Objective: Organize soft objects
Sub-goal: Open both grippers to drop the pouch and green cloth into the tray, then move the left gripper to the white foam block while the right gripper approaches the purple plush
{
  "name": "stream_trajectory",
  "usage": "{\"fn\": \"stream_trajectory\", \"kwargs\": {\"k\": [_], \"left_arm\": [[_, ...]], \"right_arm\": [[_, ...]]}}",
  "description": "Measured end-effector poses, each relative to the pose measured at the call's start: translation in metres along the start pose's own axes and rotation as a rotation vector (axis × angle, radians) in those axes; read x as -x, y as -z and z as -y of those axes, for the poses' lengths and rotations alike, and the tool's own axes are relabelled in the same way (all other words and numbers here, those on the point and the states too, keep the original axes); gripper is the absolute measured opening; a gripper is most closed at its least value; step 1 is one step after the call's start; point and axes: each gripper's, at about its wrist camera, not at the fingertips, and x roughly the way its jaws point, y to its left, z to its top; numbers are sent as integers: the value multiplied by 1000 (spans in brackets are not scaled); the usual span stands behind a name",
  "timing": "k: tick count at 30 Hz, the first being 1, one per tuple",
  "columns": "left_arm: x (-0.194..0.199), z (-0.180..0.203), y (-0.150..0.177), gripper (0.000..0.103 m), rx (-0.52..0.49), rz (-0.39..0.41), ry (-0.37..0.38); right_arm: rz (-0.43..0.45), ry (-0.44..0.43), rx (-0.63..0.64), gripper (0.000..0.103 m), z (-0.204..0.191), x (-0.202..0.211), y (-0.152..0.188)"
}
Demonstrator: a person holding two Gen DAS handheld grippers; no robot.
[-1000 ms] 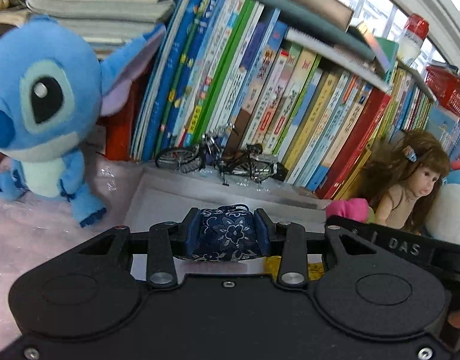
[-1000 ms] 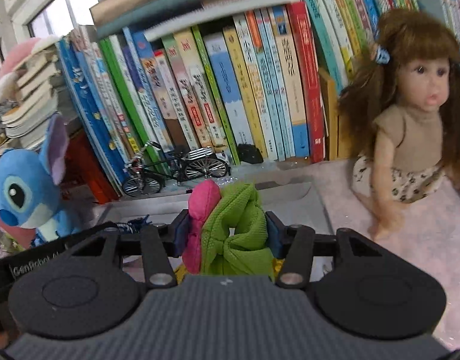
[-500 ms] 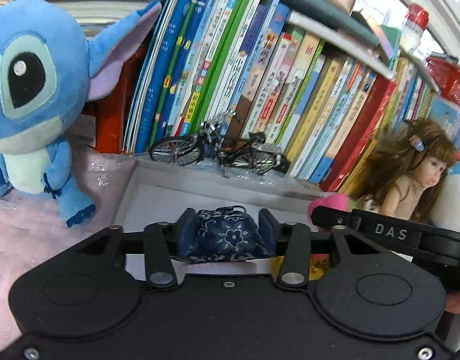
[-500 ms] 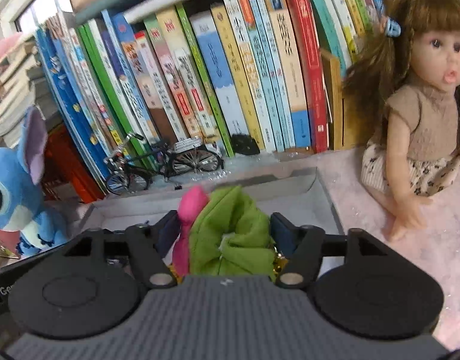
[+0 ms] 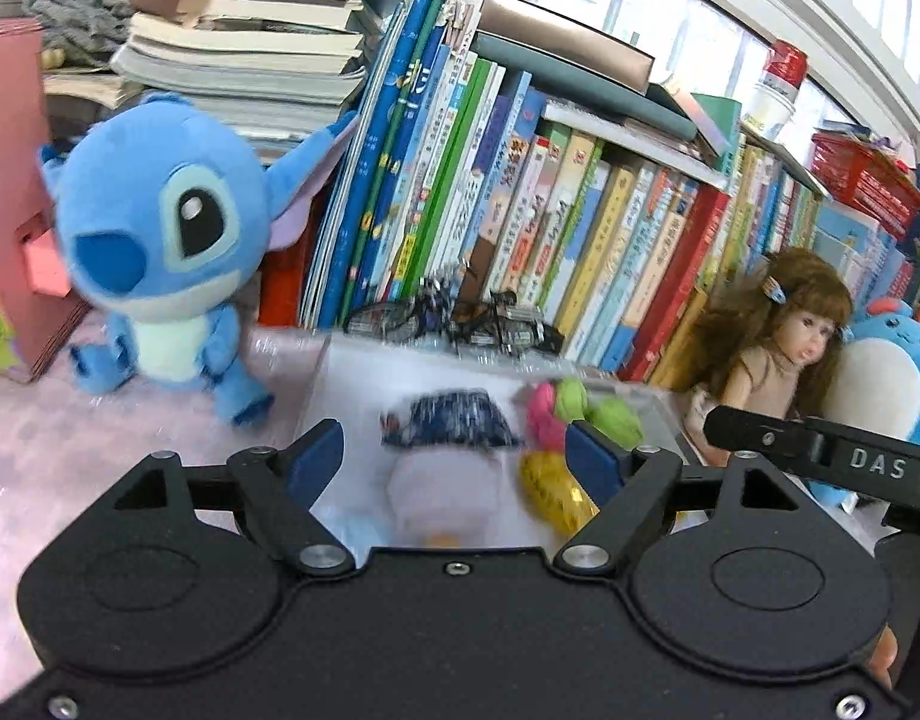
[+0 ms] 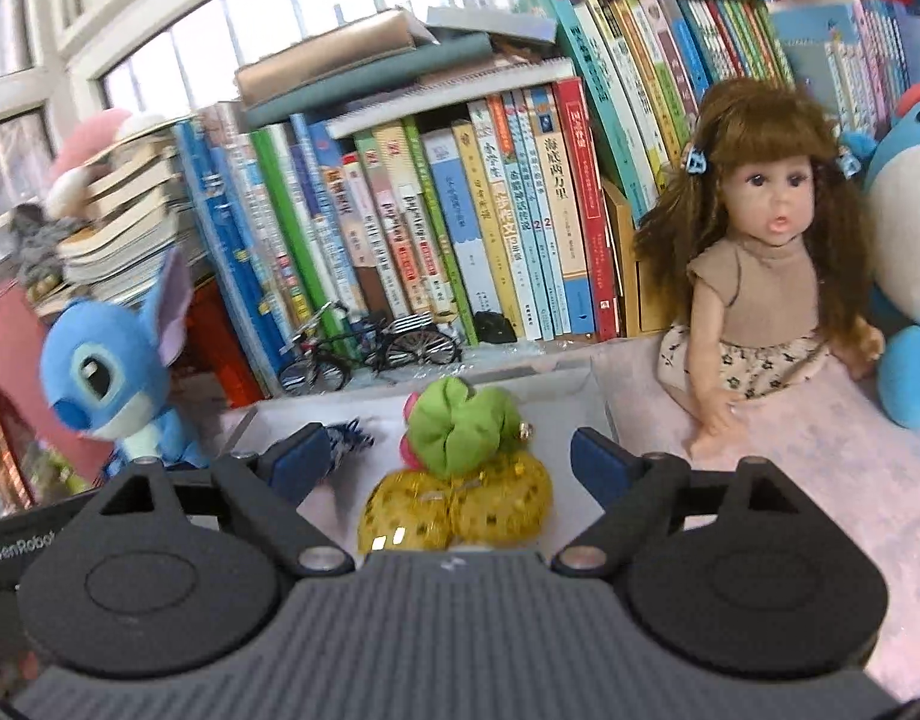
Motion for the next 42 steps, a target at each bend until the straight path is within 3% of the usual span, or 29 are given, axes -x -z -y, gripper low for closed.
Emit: {"fn": "stream_trajectory", "kwargs": {"k": [12, 18, 30, 42], "left_arm": [[72, 0, 49, 83, -95, -24, 0], [95, -2, 70, 84, -105, -20, 13], [135, -24, 115, 85, -127, 17, -31], [165, -30, 156, 87, -257, 54, -70]], "right_arm": [[60, -67, 178, 102, -22, 79, 44], [62, -88, 218, 103, -26, 91, 68], [34, -79, 330, 103, -28, 112, 118], [-37, -81, 416, 103, -31, 111, 150]]}}
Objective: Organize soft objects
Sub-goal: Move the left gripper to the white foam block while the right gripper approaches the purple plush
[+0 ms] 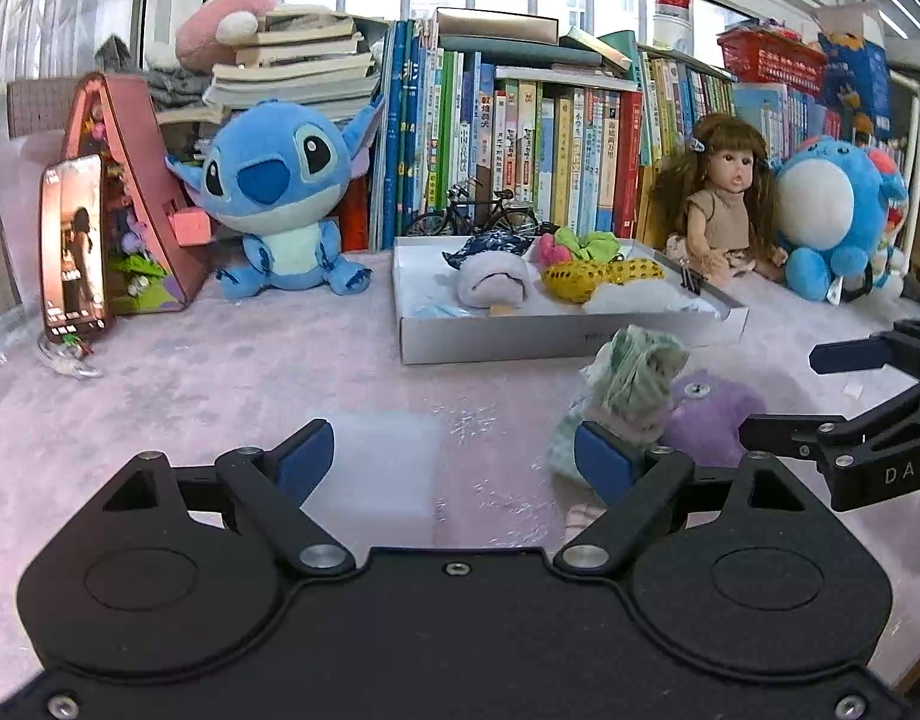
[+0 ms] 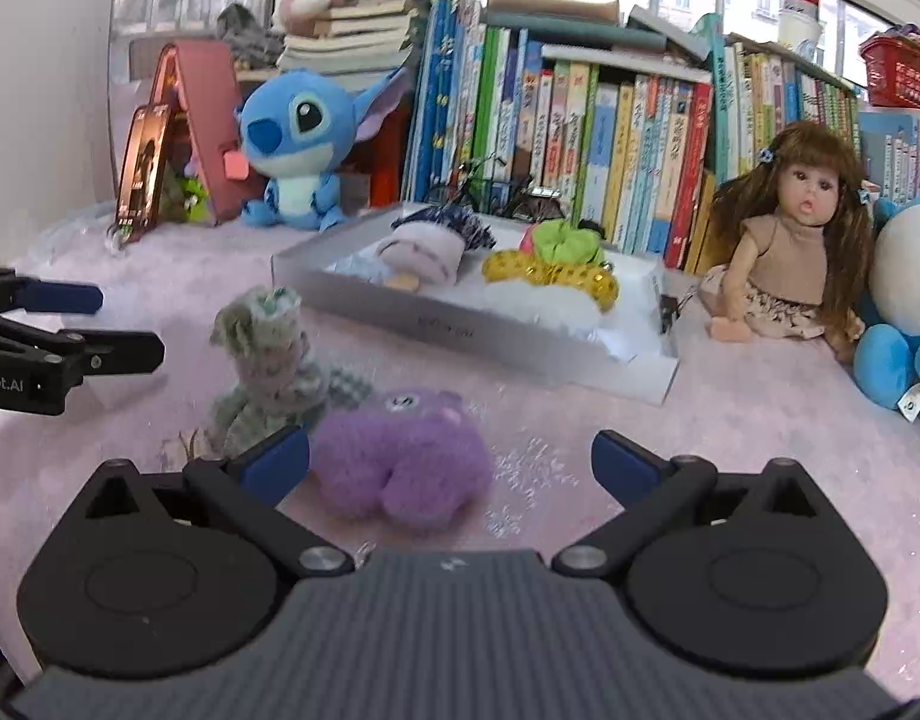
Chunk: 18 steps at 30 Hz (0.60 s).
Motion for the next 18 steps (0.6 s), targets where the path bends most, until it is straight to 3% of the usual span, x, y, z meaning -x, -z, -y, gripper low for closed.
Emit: {"fn": "stream_trajectory", "kwargs": {"k": [9, 18], "left_arm": [[19, 5, 13, 92, -78, 97, -71], [1, -12, 19, 92, 7, 25, -122]], "right_arm": [[-24, -5, -3, 103, -7, -15, 4], [-48, -7, -13, 103, -10, -27, 5]]}}
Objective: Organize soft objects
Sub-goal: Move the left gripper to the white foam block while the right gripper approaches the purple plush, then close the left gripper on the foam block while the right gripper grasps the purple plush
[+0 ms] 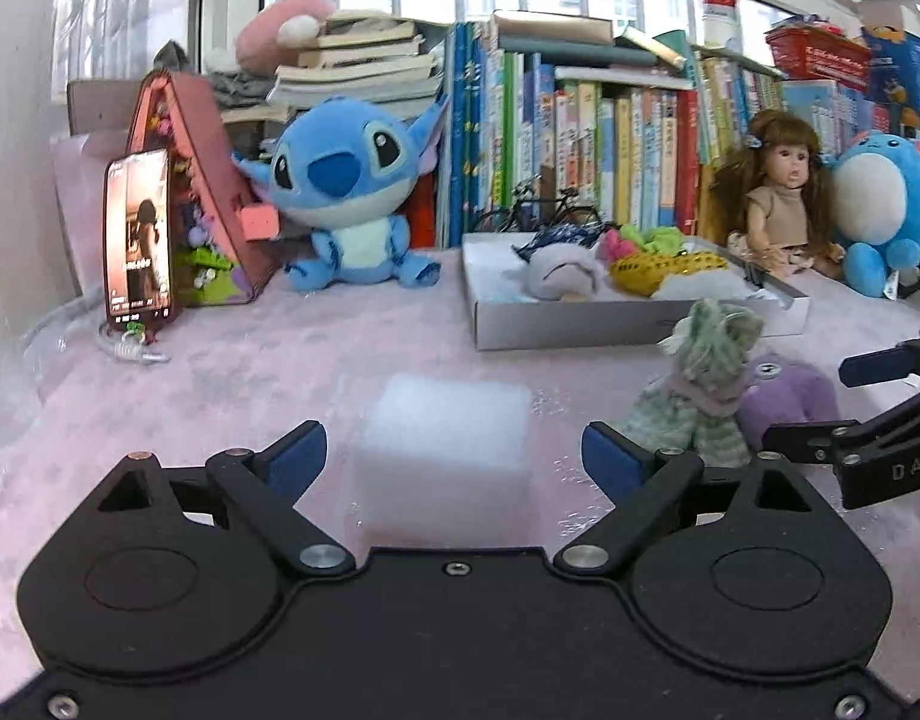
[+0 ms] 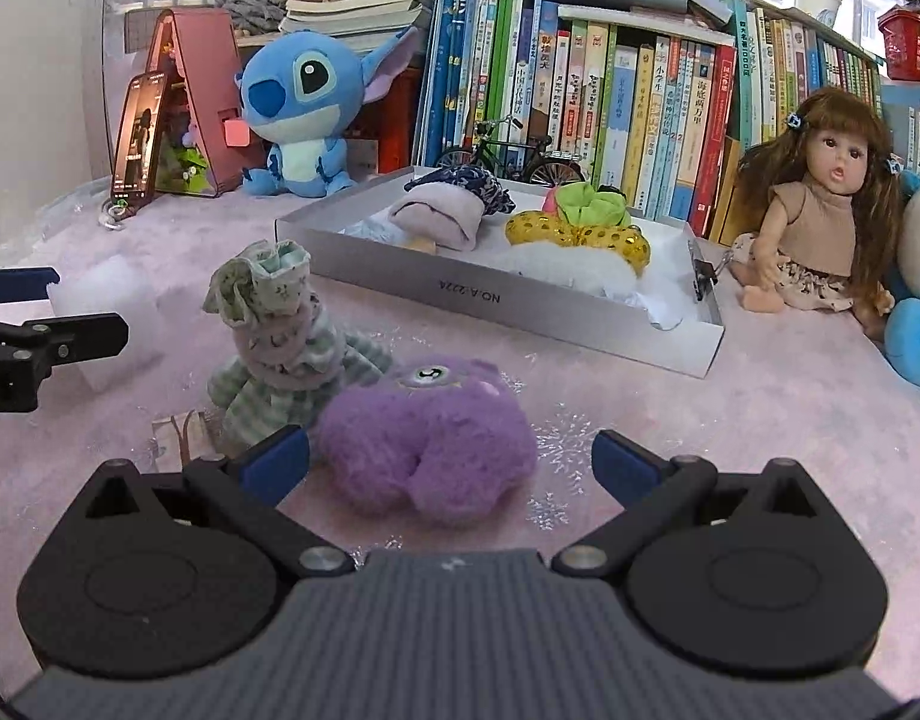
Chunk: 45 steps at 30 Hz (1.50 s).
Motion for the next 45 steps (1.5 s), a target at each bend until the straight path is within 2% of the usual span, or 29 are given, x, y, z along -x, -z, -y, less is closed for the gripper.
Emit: {"fn": "stream_trajectory", "kwargs": {"k": [5, 10, 21, 27, 35, 45], "left_arm": [[-11, -2, 4, 92, -11, -25, -22], [-18, -3, 6, 89, -5, -53, -10], [-32, -15, 9, 59, 58, -124, 33], [-30, -13, 10, 58, 49, -114, 34], [-24, -10, 6, 58, 58, -96, 52], [-17, -6, -3, 58, 55, -66, 65]], "right_arm": [[-8, 2, -12, 103, 0, -5, -2], [-23, 2, -12, 103, -2, -10, -2], [-37, -10, -26, 103, -2, -15, -2], [-24, -24, -38, 101, -2, -12, -2], [12, -22, 3, 79, -11, -3, -4], [37, -10, 1, 78, -8, 8, -1]]}}
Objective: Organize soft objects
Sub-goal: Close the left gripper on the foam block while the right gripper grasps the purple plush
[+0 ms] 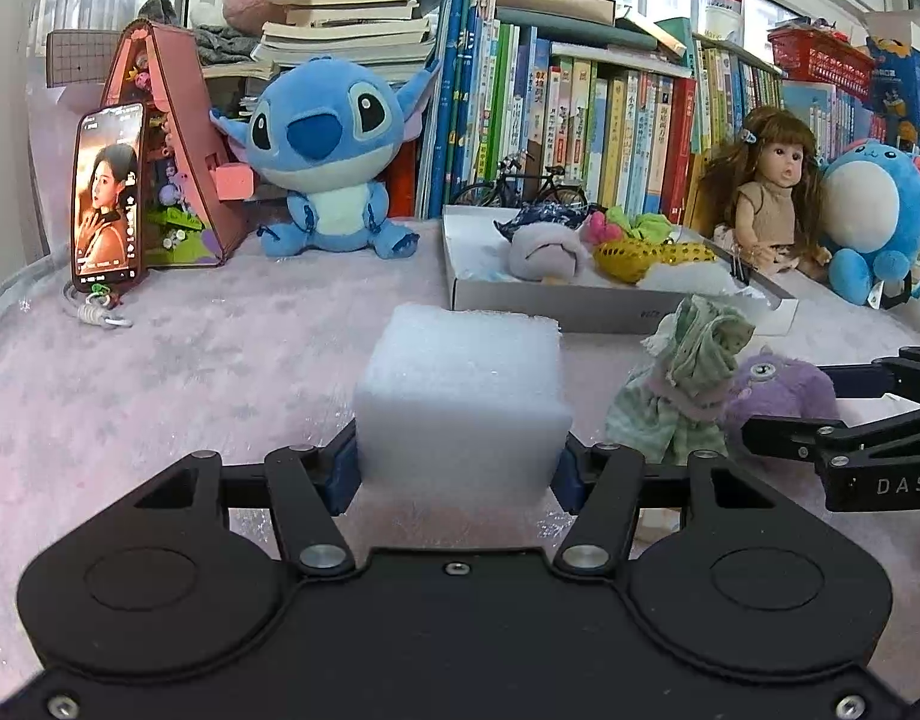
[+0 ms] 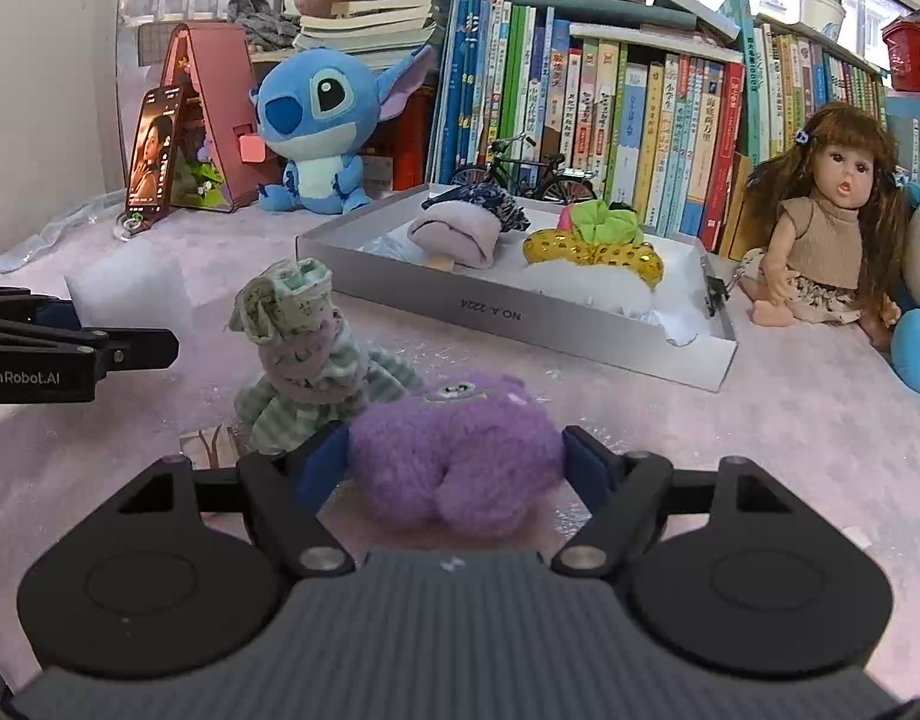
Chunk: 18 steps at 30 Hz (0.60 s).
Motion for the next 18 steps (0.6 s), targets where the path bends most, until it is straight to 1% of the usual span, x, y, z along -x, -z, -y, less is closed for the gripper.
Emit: {"fn": "stream_trajectory", "kwargs": {"k": [15, 18], "left_arm": [[6, 0, -13, 58, 6, 28, 6], [6, 1, -18, 58, 7, 37, 10]], "right_arm": [[55, 72, -58, 78, 22, 14, -7], [69, 90, -69, 76, 26, 18, -10]]}}
